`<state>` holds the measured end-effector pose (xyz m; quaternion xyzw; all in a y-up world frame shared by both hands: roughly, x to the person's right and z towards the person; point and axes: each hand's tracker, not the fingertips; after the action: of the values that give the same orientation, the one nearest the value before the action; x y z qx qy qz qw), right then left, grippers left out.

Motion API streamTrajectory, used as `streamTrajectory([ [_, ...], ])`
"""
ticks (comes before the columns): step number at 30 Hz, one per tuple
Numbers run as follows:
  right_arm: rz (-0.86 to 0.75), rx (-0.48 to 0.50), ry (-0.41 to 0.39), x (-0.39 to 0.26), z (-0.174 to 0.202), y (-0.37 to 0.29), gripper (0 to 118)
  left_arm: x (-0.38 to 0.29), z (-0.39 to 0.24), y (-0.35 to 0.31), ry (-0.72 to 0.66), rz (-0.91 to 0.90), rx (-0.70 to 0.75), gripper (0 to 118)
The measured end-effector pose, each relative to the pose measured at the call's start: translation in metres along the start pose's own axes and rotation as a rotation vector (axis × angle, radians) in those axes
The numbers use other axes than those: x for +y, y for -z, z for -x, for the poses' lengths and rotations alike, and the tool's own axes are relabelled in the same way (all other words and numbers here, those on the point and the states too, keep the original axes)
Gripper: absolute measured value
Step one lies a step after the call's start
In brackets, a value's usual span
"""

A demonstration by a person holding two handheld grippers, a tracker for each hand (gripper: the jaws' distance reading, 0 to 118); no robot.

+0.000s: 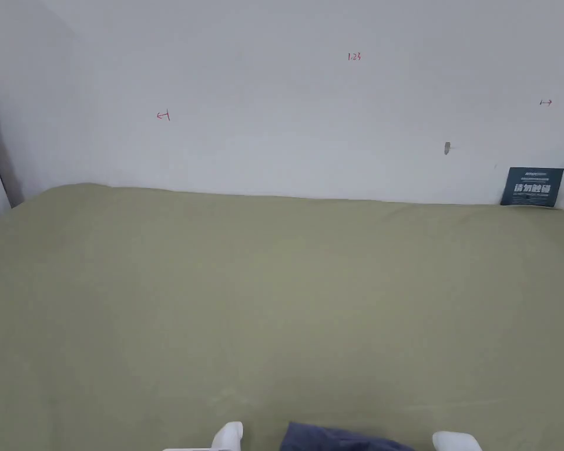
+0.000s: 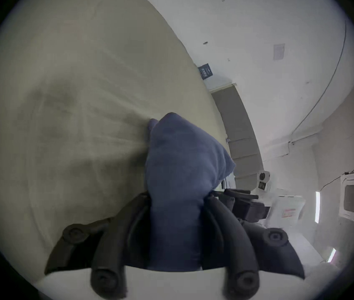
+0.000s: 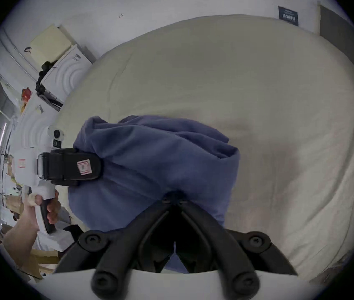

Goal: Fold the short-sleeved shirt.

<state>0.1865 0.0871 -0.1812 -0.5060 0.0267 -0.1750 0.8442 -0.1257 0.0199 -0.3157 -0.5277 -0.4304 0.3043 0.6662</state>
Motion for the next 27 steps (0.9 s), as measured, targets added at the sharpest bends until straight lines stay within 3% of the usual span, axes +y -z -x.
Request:
streamTrajectory([
  [4,-0.091,-0.018,-0.009,0.008,0.032,-0.004,0,0.028,0.011,-0.058,0.017,-0.029,0.042,32],
  [8,-0.145,-0.018,-0.040,0.025,0.092,0.010,0,0.067,0.039,-0.149,0.003,-0.074,0.136,32],
  [18,-0.147,0.046,-0.061,0.032,0.326,0.104,0,0.135,0.121,-0.399,-0.041,-0.142,0.528,32],
  [21,-0.109,0.050,-0.022,0.028,0.374,0.126,0,0.137,0.139,-0.448,-0.063,-0.177,0.639,32],
  [24,-0.086,0.023,-0.034,0.027,0.417,0.146,0,0.138,0.151,-0.474,-0.076,-0.200,0.694,34],
  [25,-0.086,0.031,-0.043,0.026,0.428,0.150,0,0.141,0.154,-0.476,-0.060,-0.206,0.711,48],
  [27,-0.073,0.070,-0.018,0.026,0.444,0.153,0,0.144,0.153,-0.478,-0.044,-0.223,0.820,93],
])
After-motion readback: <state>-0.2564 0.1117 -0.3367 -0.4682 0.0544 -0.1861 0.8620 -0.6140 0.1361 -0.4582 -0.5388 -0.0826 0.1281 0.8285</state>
